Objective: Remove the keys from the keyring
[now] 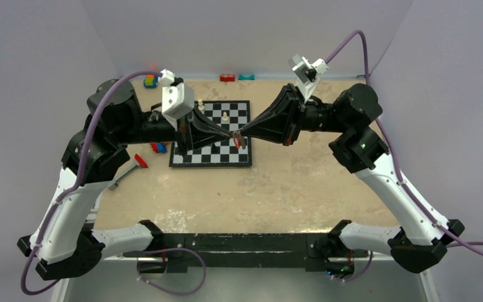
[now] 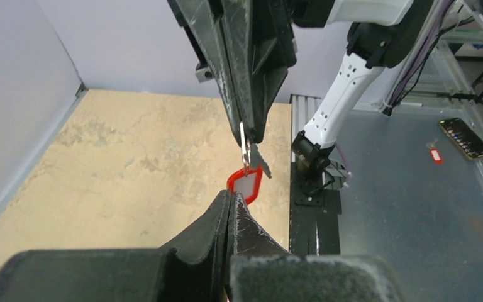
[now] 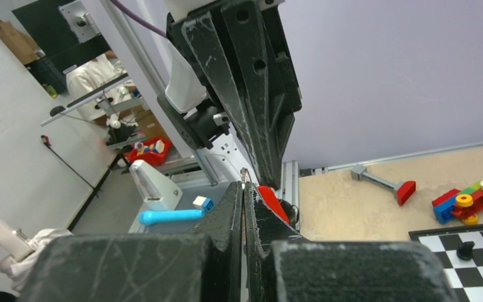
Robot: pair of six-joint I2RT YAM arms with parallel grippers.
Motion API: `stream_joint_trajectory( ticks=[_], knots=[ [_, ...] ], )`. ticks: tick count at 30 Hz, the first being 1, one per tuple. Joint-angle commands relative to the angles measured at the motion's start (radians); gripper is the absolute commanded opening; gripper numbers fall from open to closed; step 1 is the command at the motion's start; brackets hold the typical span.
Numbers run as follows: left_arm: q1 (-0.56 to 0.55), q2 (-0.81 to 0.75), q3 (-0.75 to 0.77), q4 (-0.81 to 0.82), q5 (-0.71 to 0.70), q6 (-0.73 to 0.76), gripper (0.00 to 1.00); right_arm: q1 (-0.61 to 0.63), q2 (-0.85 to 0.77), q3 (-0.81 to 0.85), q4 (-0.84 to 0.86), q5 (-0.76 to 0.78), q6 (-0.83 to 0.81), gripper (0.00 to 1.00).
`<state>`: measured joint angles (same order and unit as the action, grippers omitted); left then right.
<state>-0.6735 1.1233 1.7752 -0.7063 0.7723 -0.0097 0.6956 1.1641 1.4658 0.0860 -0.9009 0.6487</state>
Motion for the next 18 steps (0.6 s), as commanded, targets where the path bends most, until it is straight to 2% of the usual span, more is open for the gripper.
stream_joint_trajectory(
  ticks=[1,4,10,15,18],
  knots=[
    [-0.071,0.055,0.075,-0.165,-0.159,0.136,0.00,0.006,0.019,0.085,-0.142,0.025,-0.061,0.00],
    [-0.102,0.088,0.103,-0.192,-0.209,0.153,0.00,0.006,0.033,0.085,-0.161,0.011,-0.059,0.00],
    [-0.103,0.067,0.073,-0.137,-0.250,0.126,0.00,0.007,0.020,0.047,-0.131,0.021,-0.045,0.00],
    [-0.086,0.003,0.011,-0.090,-0.290,0.102,0.35,0.008,0.000,0.025,-0.092,0.017,-0.030,0.00],
    [-0.048,-0.053,-0.046,-0.024,-0.266,0.058,0.46,0.007,-0.016,-0.001,-0.026,0.022,-0.010,0.00]
  ],
)
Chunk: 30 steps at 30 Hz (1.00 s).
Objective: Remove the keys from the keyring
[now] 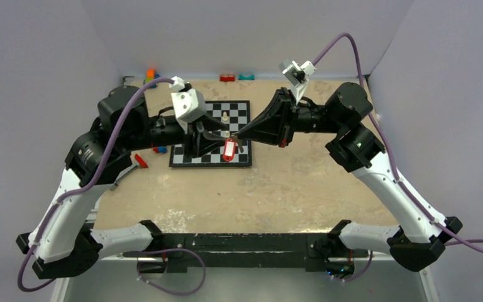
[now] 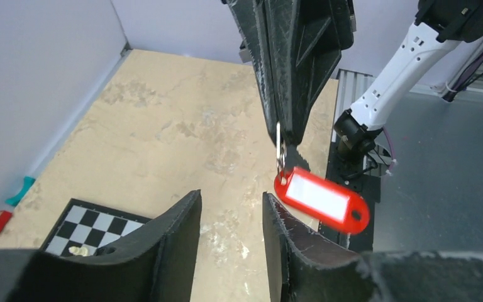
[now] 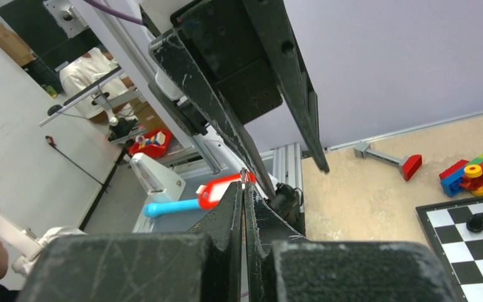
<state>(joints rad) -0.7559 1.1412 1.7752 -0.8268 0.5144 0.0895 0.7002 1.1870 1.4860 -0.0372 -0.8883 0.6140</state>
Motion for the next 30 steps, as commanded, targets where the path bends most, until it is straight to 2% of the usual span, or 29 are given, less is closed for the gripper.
stream_joint_trajectory(
  ticks=[1,11,18,24,30],
  knots=[
    [0.044,-0.090,-0.066,0.135,0.000,-0.060,0.46,0.003,-0.046,-0.032,0.118,0.013,0.035,0.00],
    [0.089,-0.155,-0.131,0.363,0.124,-0.250,0.46,0.002,-0.090,-0.079,0.319,0.071,0.106,0.00],
    [0.101,-0.175,-0.238,0.664,0.247,-0.442,0.43,0.001,-0.103,-0.106,0.484,0.098,0.202,0.00],
    [0.102,-0.174,-0.281,0.865,0.281,-0.523,0.43,0.002,-0.099,-0.142,0.642,0.108,0.313,0.00],
    [0.101,-0.156,-0.311,1.006,0.302,-0.607,0.40,0.002,-0.087,-0.164,0.720,0.113,0.365,0.00]
  ],
)
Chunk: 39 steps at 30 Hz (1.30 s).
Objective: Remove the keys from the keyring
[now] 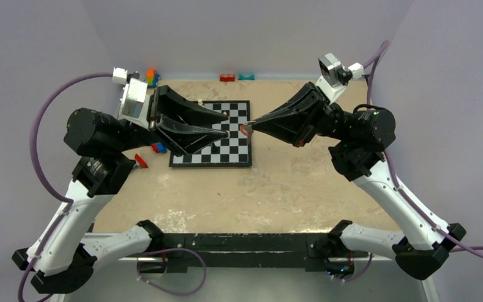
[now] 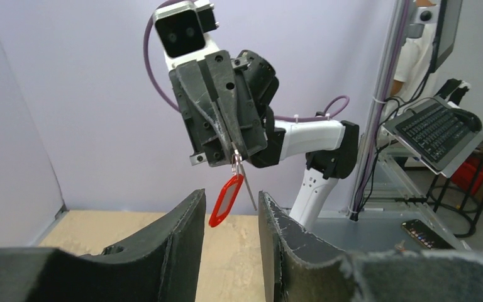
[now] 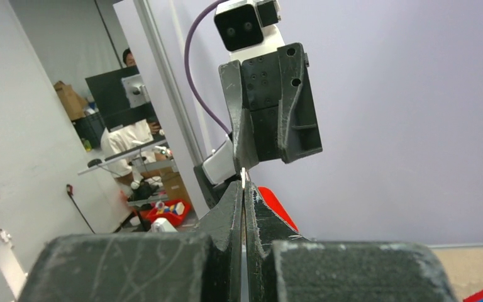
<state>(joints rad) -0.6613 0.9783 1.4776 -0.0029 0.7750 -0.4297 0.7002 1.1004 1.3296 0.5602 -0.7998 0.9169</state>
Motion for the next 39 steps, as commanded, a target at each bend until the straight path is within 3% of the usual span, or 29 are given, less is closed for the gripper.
stream_joint_trajectory(
  ticks=[1,24,32,39],
  knots=[
    [0.007,0.011,-0.016,0.200,0.048,-0.098,0.40,0.002,0.002,-0.009,0.133,0.024,0.068,0.00],
    [0.005,0.092,-0.031,0.348,0.069,-0.171,0.31,0.002,0.046,0.031,0.159,0.028,0.107,0.00],
    [0.005,0.089,-0.041,0.321,0.072,-0.159,0.27,0.003,0.047,0.037,0.154,0.035,0.101,0.00],
    [0.004,0.058,-0.045,0.281,0.066,-0.135,0.33,0.002,0.036,0.038,0.115,0.043,0.065,0.00]
  ],
)
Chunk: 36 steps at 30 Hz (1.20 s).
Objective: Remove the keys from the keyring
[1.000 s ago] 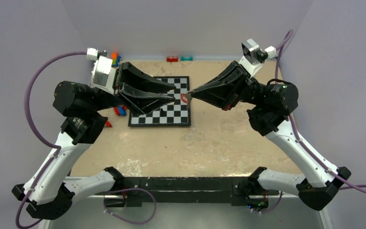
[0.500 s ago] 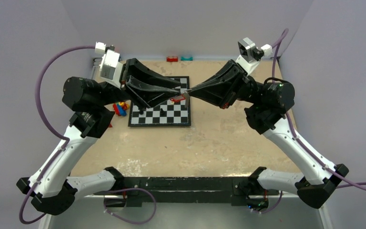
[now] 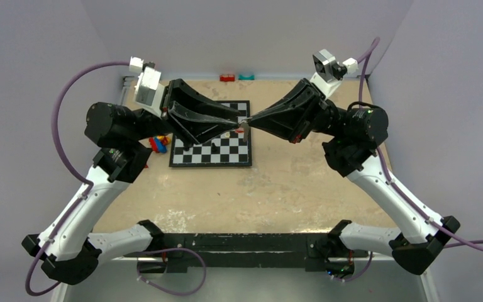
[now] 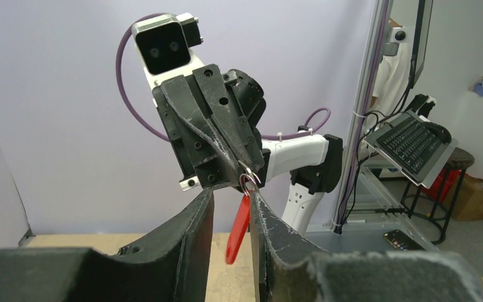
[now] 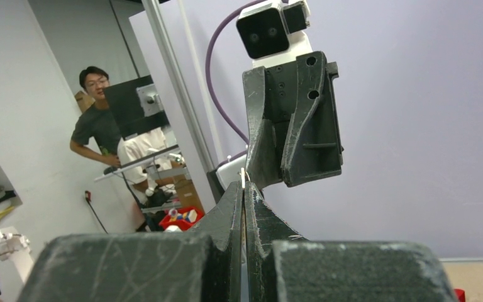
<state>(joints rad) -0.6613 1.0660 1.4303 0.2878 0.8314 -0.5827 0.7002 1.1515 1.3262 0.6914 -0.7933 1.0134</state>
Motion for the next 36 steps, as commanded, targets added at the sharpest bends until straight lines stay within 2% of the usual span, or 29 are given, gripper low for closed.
stream_joint_trajectory(
  ticks=[1,3,8,23,36],
  knots=[
    [0.003,-0.036,0.009,-0.026,0.007,0.029,0.34,0.003,-0.016,0.041,-0.018,0.037,-0.033,0.00],
    [0.004,-0.043,0.016,-0.061,0.005,0.045,0.38,0.002,-0.014,0.044,-0.018,0.037,-0.033,0.00],
    [0.004,-0.030,0.004,-0.039,0.014,0.022,0.38,0.002,-0.009,0.044,-0.010,0.039,-0.032,0.00],
    [0.004,-0.004,0.019,-0.011,0.011,0.006,0.27,0.002,-0.007,0.039,-0.004,0.040,-0.027,0.00],
    [0.003,0.005,0.040,-0.014,0.014,0.009,0.24,0.003,-0.007,0.030,-0.003,0.037,-0.024,0.00]
  ],
)
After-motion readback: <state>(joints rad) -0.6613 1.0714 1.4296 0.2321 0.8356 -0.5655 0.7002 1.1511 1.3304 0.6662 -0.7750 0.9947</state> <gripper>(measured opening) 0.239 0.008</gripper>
